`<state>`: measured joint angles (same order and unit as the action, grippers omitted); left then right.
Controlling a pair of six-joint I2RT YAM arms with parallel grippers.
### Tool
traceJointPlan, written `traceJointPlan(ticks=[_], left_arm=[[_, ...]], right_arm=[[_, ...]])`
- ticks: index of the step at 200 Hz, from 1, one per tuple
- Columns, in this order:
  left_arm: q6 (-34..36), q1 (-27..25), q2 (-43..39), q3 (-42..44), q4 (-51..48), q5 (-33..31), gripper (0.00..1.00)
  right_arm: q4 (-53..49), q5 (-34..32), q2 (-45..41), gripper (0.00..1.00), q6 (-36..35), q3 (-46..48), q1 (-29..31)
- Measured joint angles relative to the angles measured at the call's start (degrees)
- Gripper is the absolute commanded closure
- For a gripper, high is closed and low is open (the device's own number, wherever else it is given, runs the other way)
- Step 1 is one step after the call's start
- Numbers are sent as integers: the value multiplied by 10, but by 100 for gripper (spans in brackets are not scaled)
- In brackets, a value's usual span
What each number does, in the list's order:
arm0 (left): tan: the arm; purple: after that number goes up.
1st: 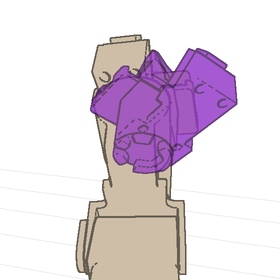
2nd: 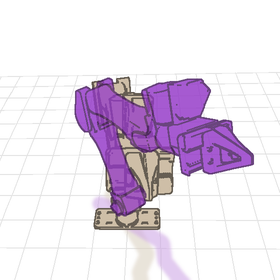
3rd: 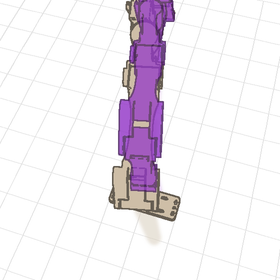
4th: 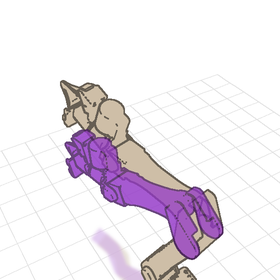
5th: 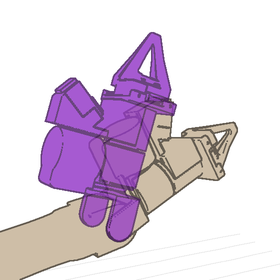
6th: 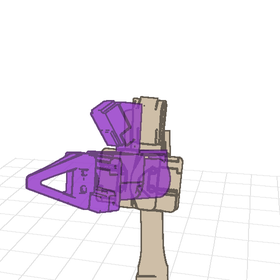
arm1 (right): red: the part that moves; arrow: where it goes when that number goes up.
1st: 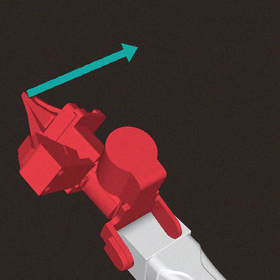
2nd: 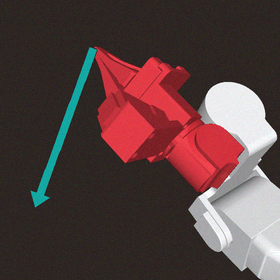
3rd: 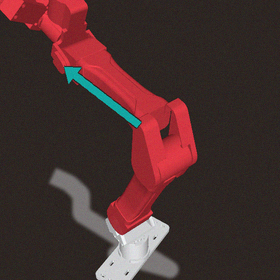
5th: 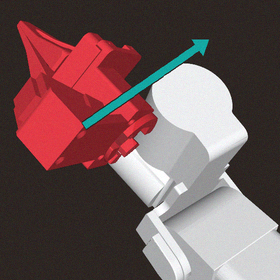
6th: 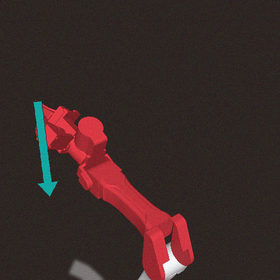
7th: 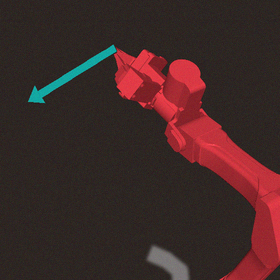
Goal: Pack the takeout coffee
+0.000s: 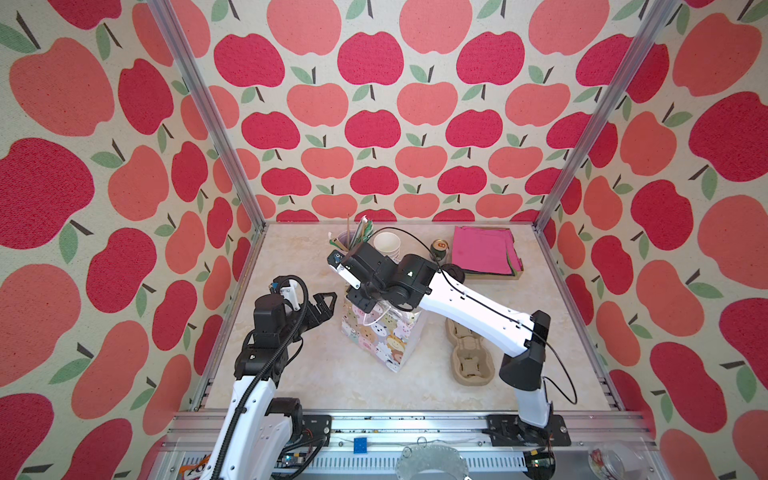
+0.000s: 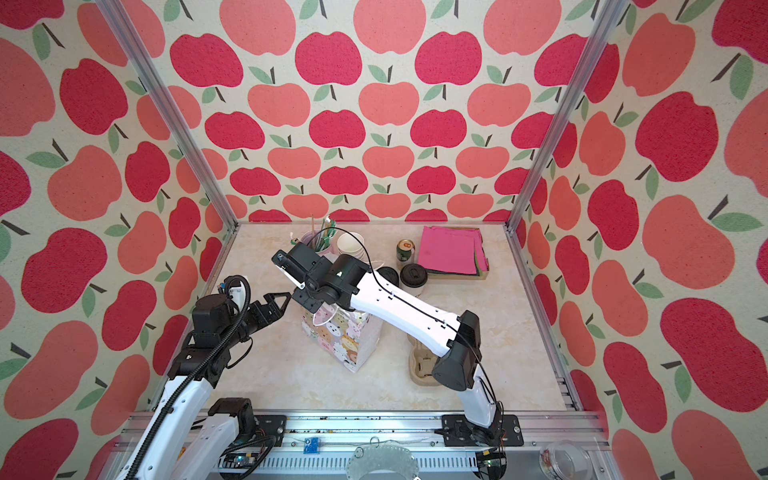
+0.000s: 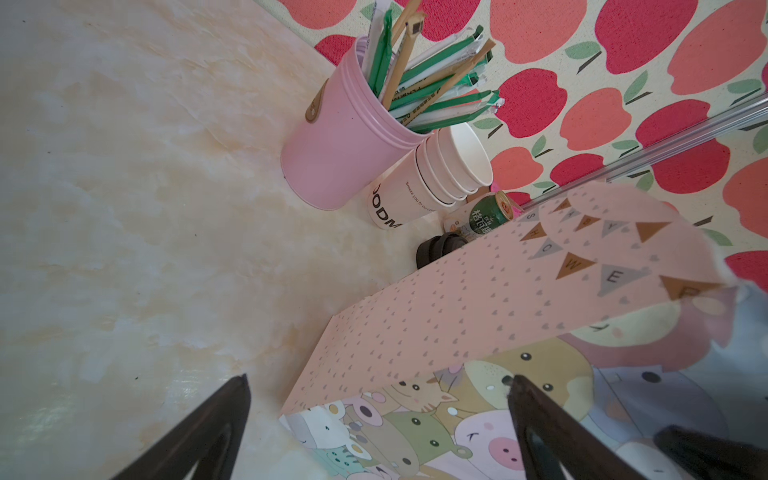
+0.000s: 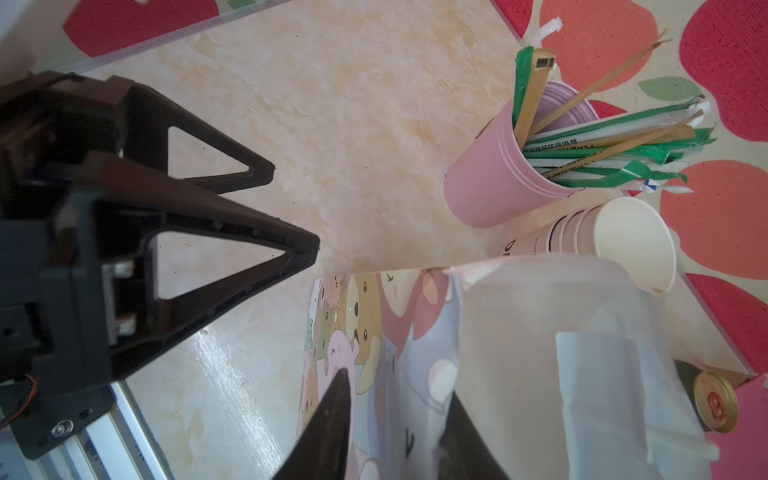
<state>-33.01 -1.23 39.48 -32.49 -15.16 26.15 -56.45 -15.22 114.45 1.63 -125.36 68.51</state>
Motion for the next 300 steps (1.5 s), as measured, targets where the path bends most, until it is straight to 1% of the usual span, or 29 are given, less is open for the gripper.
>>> traceJointPlan(ticks=[25,71,95,117,141,155,191,221,247,265,284,300], left_arm=[[22,11,0,-32,-13,8,1],[64,25,3,-95,-40,15,1],[86,27,7,-121,-56,26,0],[102,27,22,-148,-65,45,3],[123,27,48,-179,-78,73,7],[138,27,62,-202,-95,93,9],[194,24,121,-290,-165,119,19],[227,9,160,-322,-202,123,27],[247,-17,200,-337,-230,121,31],[260,-44,225,-344,-246,108,37],[274,-74,250,-354,-261,90,42],[283,-89,264,-356,-267,75,48]], right_arm=[[2,34,0,45,2,-4,0],[32,97,-11,27,10,-2,12],[78,125,-58,17,13,41,19],[122,134,-119,12,12,89,19],[163,119,-179,11,8,136,16],[179,104,-211,11,8,167,2],[193,41,-276,10,21,255,-75],[166,-14,-307,10,63,316,-130],[140,-21,-342,10,120,389,-193],[124,-20,-369,10,154,443,-235],[106,-16,-390,11,180,484,-265],[98,-6,-399,12,197,509,-281]])
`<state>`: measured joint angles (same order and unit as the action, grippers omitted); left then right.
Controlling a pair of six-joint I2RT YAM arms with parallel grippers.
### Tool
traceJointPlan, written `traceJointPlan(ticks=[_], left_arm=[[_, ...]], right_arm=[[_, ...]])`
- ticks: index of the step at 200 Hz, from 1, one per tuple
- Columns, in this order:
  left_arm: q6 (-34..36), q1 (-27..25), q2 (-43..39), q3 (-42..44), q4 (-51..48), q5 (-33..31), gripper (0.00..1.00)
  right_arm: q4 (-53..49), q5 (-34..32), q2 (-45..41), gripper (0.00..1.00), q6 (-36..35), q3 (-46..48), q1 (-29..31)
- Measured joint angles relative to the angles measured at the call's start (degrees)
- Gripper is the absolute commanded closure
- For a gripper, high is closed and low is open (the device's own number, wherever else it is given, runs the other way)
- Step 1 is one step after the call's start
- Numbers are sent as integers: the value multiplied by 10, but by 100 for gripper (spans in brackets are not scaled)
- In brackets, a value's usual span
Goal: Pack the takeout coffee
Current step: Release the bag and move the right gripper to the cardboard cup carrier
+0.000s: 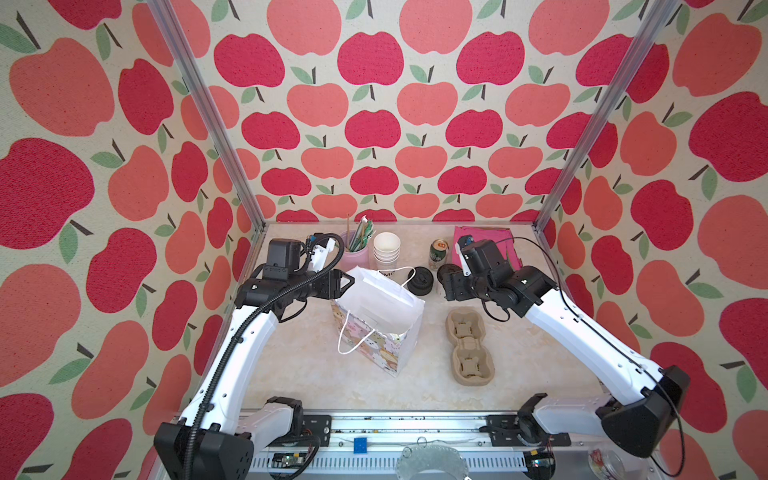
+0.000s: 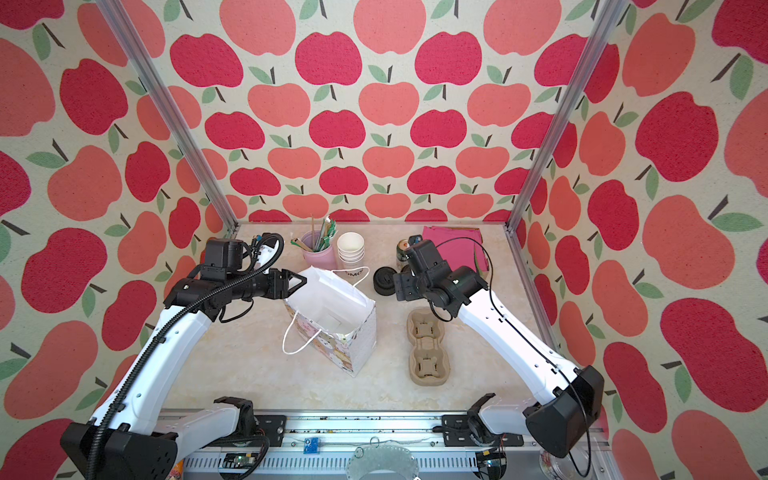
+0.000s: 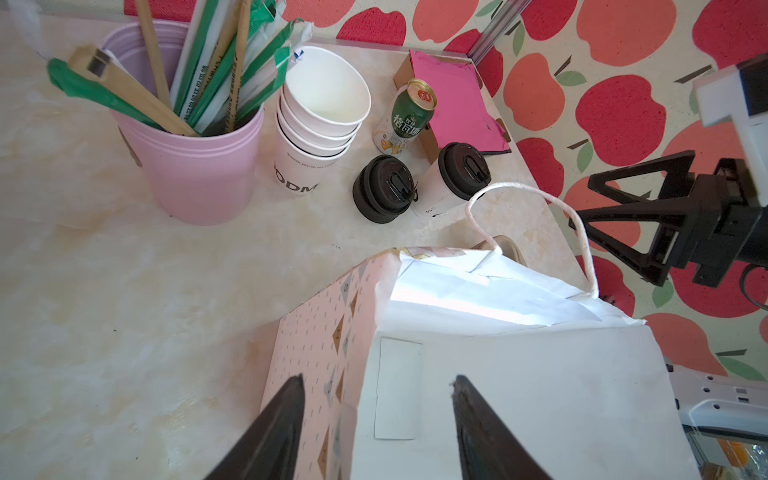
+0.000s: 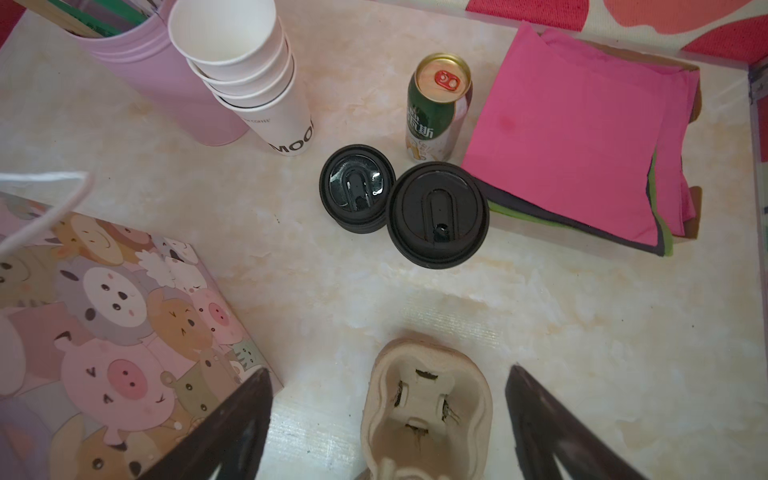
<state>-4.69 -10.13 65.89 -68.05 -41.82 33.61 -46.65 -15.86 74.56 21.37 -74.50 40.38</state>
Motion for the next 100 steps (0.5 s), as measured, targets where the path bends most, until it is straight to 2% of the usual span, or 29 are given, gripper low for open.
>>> traceJointPlan(ticks=[53,100], left_arm=[[13,-11,9,0,0,-38,70],[12,-11,10,0,9,-43,83]], right_arm=[[-29,25,6,16,38,47,-8],[-57,40,11,24,73,93,-8]])
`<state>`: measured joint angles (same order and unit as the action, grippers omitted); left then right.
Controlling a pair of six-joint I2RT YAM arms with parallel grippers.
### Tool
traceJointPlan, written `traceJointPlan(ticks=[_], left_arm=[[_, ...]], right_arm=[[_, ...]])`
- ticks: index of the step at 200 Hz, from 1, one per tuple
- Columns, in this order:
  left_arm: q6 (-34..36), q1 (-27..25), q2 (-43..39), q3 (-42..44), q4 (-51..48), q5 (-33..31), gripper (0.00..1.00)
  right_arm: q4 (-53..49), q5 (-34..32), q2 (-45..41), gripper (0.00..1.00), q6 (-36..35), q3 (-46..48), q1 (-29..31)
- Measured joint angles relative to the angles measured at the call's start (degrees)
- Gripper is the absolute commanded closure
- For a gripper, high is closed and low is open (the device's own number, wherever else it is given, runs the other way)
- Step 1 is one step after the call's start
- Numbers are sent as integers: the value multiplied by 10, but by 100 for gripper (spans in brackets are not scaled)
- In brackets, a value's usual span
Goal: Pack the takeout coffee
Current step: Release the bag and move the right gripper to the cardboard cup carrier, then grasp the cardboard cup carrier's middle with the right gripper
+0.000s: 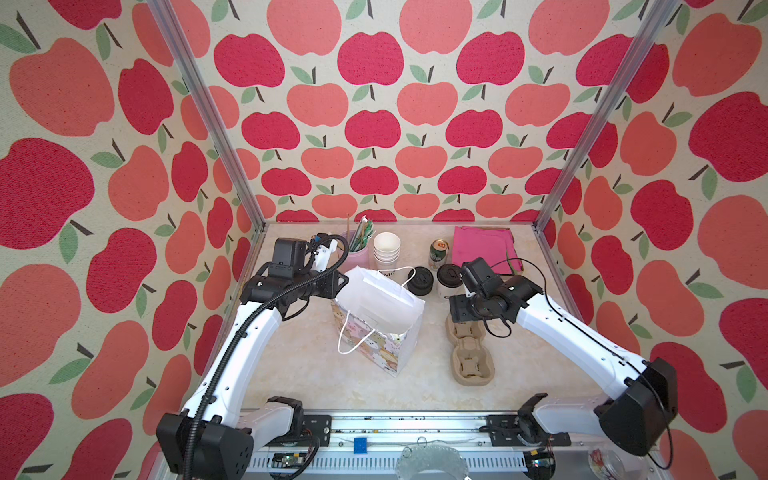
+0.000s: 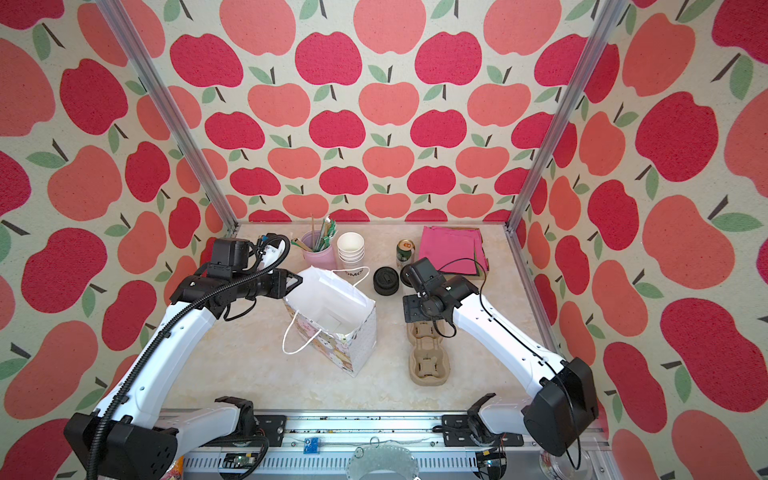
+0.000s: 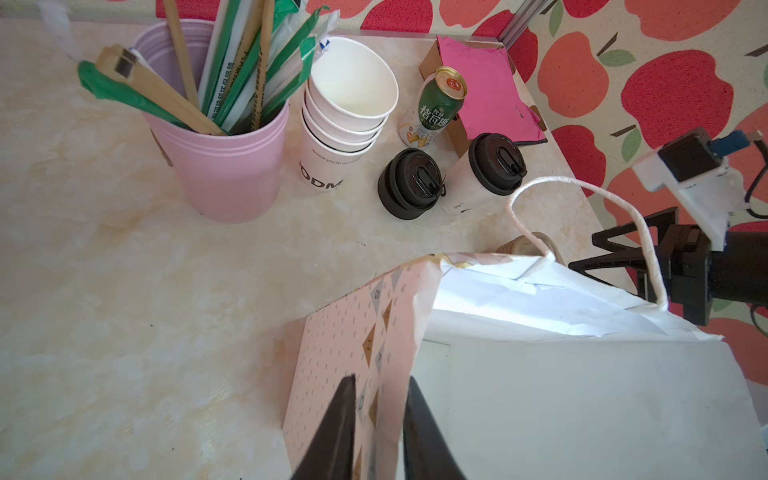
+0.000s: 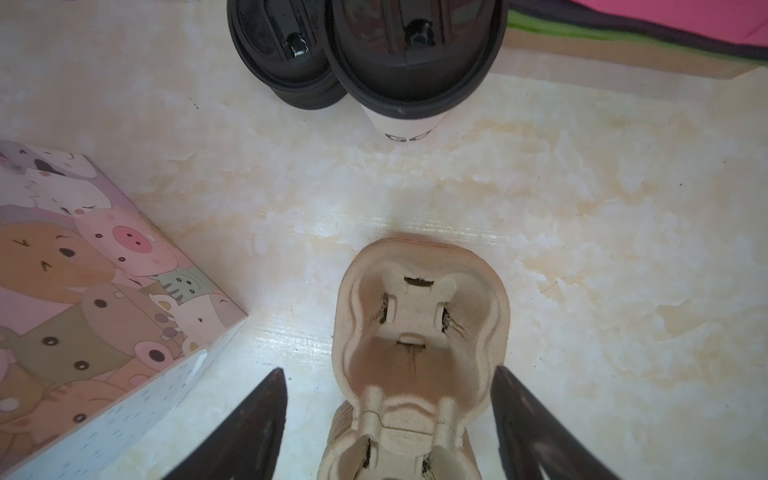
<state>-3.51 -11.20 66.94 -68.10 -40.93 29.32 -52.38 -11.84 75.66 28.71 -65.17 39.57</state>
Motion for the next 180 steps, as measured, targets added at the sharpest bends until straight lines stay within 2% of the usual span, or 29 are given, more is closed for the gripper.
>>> traceJointPlan(ticks=[75,180], left_arm=[[-17,-1,2,1,29,6,99],[-17,-1,6,8,43,12,100]], right_arm=[[-28,28,-5,25,52,62,0],[-28,56,-2,44,101,87,0]])
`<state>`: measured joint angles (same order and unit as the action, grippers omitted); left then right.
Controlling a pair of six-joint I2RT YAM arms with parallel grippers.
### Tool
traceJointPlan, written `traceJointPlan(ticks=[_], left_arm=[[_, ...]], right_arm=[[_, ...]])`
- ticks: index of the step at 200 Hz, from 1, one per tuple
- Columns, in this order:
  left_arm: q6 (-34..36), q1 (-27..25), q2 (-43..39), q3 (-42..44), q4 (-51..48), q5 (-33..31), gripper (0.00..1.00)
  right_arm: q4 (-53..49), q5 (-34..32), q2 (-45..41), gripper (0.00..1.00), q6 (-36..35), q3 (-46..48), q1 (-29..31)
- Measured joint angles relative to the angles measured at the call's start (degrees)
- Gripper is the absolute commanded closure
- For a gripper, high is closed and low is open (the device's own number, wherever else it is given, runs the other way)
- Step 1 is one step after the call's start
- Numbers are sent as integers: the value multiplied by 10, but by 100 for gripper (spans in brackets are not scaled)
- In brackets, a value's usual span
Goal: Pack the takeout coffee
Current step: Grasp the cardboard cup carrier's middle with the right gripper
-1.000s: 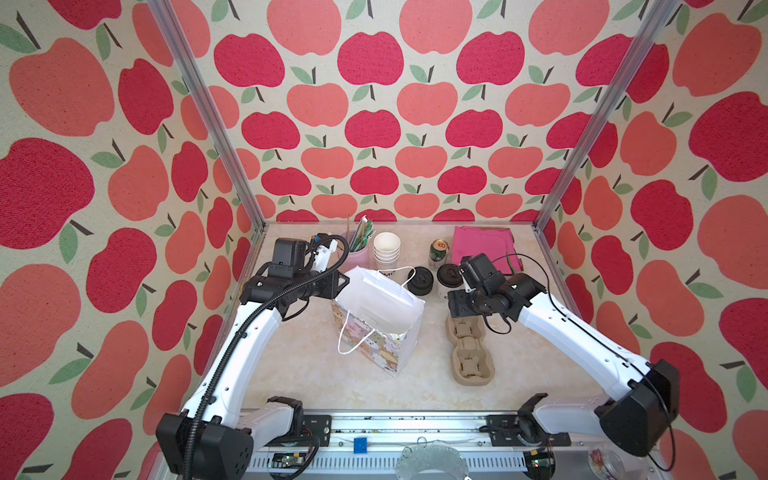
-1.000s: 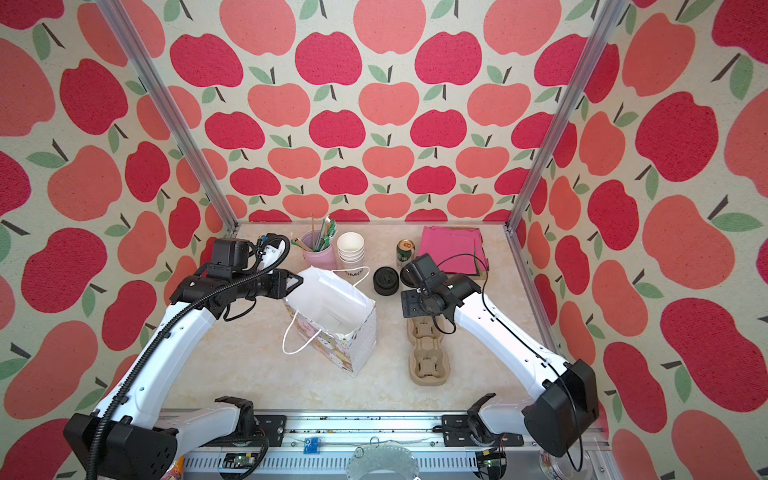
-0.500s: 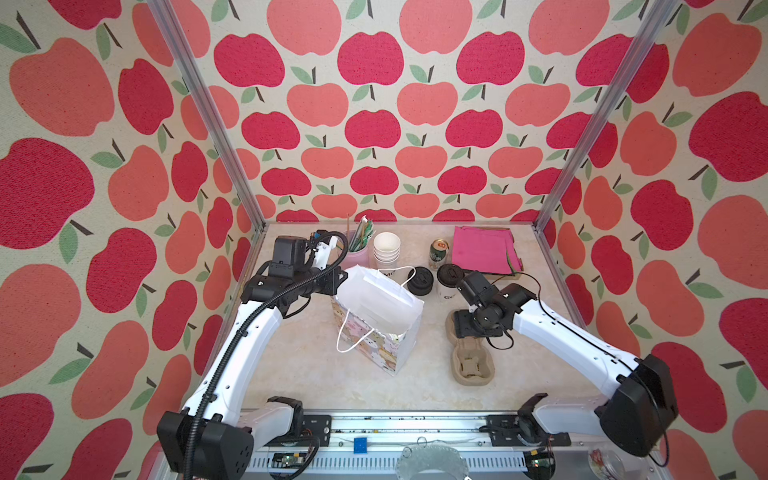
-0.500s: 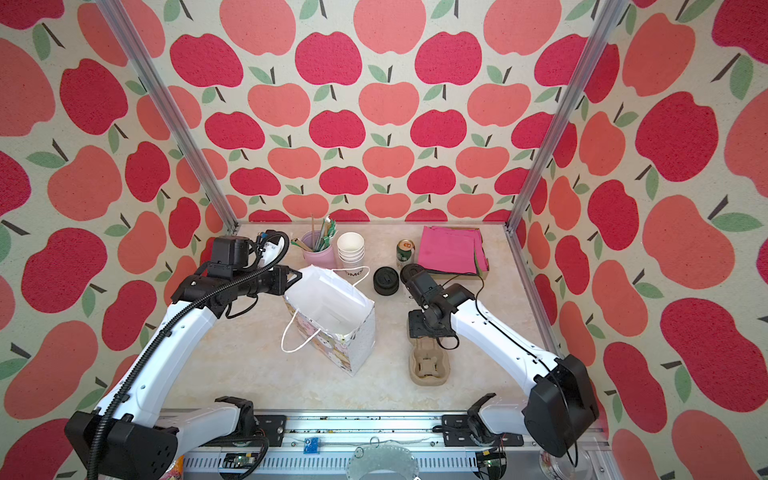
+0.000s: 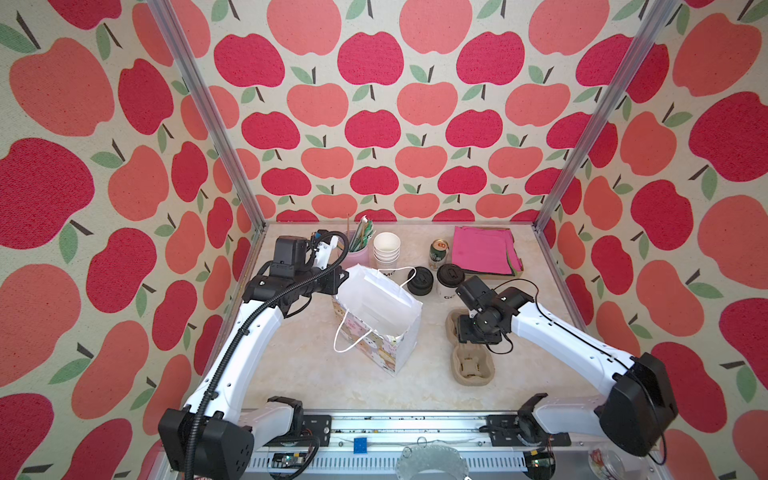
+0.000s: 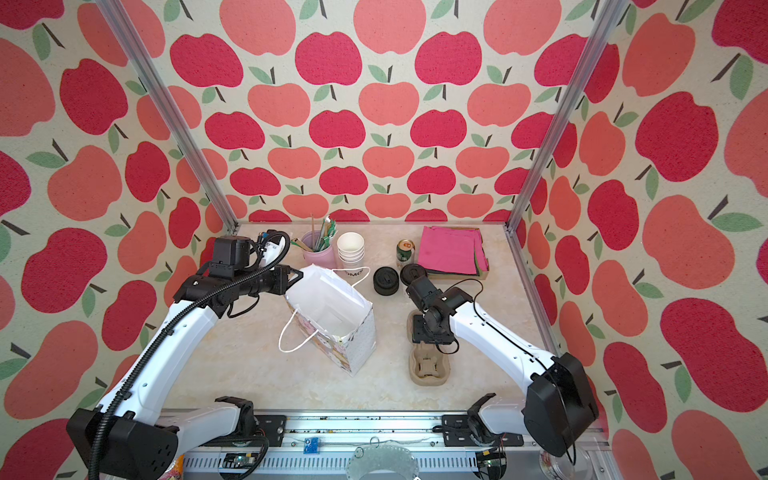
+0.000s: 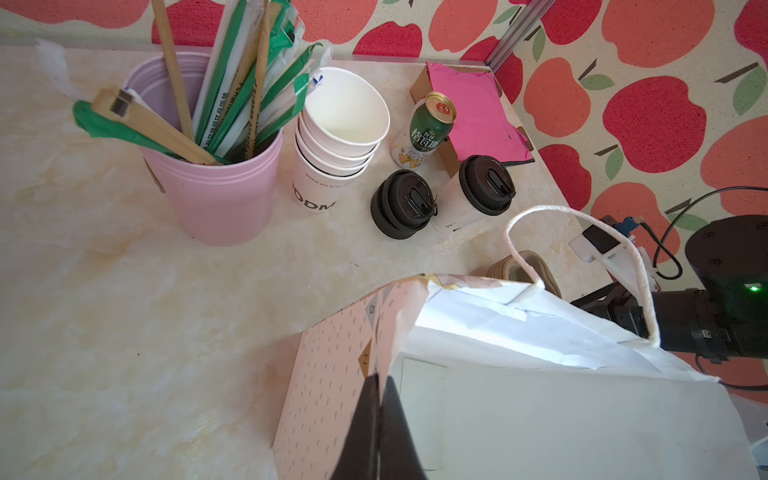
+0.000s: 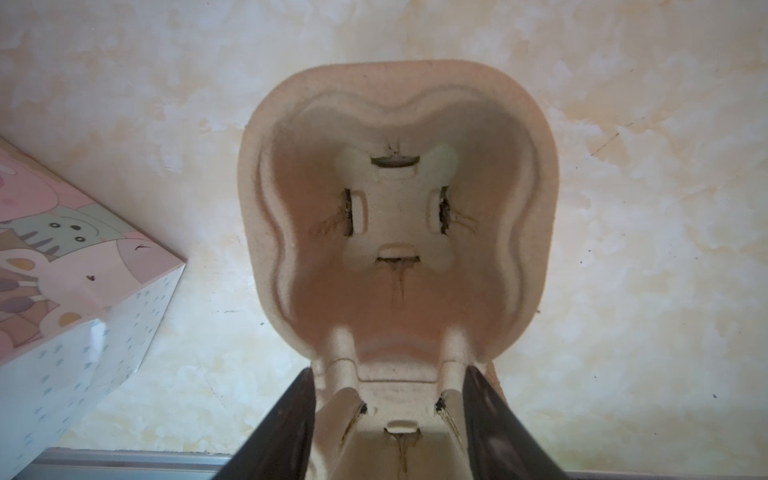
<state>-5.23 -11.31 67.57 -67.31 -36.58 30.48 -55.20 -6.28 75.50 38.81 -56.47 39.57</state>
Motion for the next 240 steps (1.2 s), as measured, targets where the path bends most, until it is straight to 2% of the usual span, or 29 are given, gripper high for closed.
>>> traceJointPlan(ticks=[131,240], left_arm=[[-13,-2,0,7,13,2,100],[-13,-6,0,7,16,4,100]], right_arm=[[1,30,7,51,23,11,-26],[6,45,20,63,24,22,-29]])
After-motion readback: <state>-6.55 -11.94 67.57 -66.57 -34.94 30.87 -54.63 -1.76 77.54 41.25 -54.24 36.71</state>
